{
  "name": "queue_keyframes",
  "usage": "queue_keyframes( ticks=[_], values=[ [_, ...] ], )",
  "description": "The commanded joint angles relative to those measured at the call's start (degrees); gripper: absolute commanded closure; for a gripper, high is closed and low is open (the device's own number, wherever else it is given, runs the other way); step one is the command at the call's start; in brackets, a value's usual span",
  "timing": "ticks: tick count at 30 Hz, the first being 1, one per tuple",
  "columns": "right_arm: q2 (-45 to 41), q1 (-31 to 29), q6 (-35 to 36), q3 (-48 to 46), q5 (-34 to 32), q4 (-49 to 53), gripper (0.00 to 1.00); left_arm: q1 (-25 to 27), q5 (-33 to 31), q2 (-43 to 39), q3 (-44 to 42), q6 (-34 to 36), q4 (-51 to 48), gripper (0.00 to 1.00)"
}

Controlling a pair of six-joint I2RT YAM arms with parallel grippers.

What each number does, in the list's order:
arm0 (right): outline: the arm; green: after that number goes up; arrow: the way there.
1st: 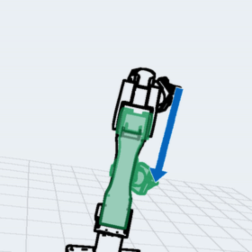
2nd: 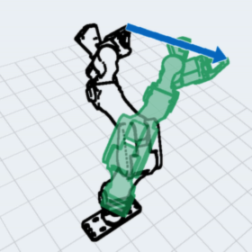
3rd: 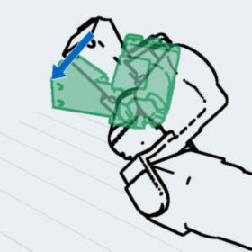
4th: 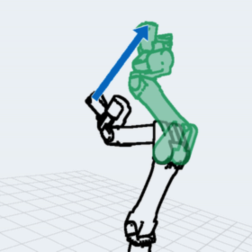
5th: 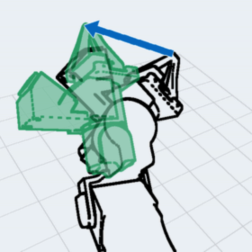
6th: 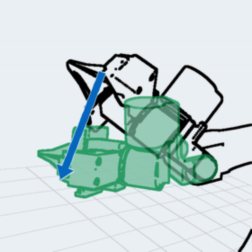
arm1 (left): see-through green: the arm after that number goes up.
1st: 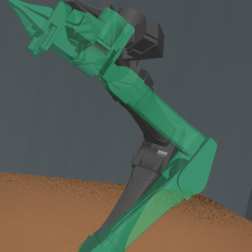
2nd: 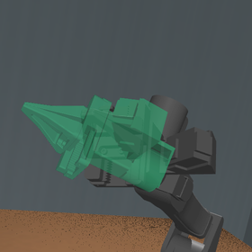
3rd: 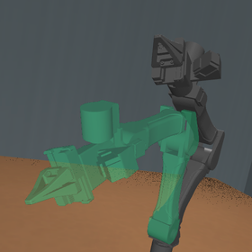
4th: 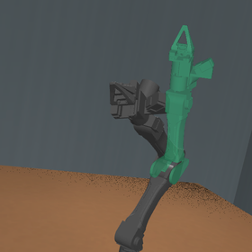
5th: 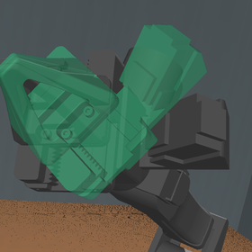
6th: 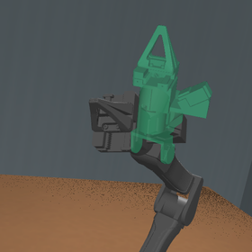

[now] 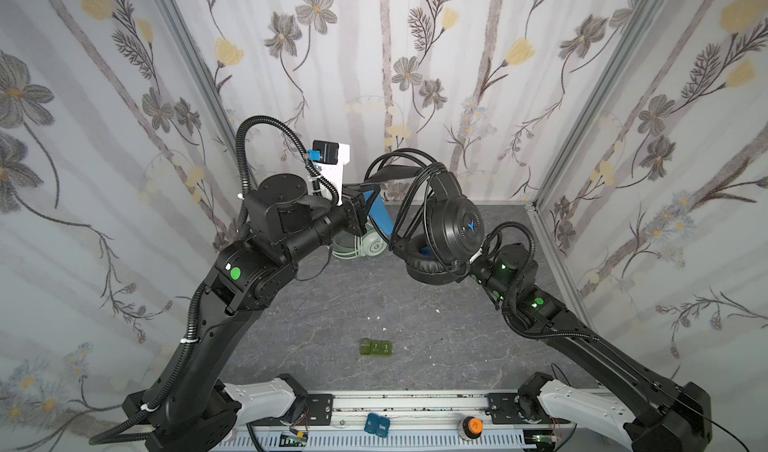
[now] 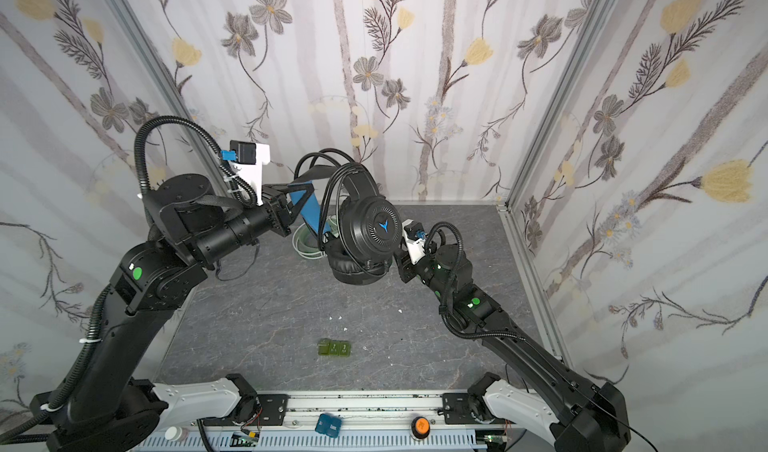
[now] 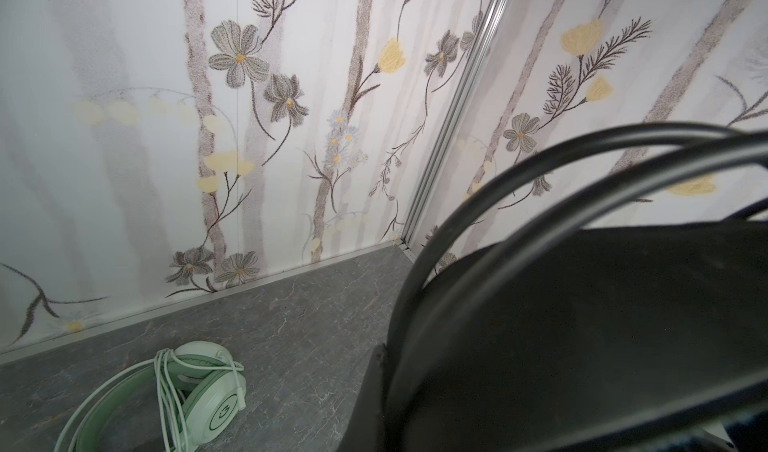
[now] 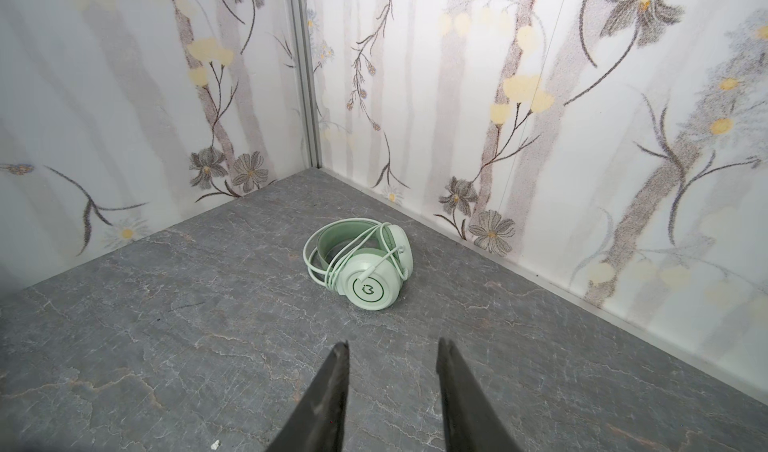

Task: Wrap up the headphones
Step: 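Pull the cable down under the earcup with the right gripper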

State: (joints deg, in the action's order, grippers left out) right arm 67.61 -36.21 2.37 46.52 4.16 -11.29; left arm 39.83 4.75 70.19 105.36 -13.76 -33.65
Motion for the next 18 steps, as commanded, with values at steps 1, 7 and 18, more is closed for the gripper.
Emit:
queue_keyframes(
  ticks=[1,7,18],
  values=[
    [-0.46,0.0,-1.77,-1.35,1.2,-3.01,0.59,-0.29,-0.16,0.03,0.72,-1.89,5.31,1.0],
    [-1.64,0.05,-4.17,-4.54,1.83,-3.23,0.52,-0.71,-0.32,0.38,0.74,-2.11,5.3,1.0],
    [-2.18,0.04,-7.79,-9.83,2.51,-5.36,0.52,-1.33,0.58,0.95,0.55,-3.02,6.14,1.0]
  ],
)
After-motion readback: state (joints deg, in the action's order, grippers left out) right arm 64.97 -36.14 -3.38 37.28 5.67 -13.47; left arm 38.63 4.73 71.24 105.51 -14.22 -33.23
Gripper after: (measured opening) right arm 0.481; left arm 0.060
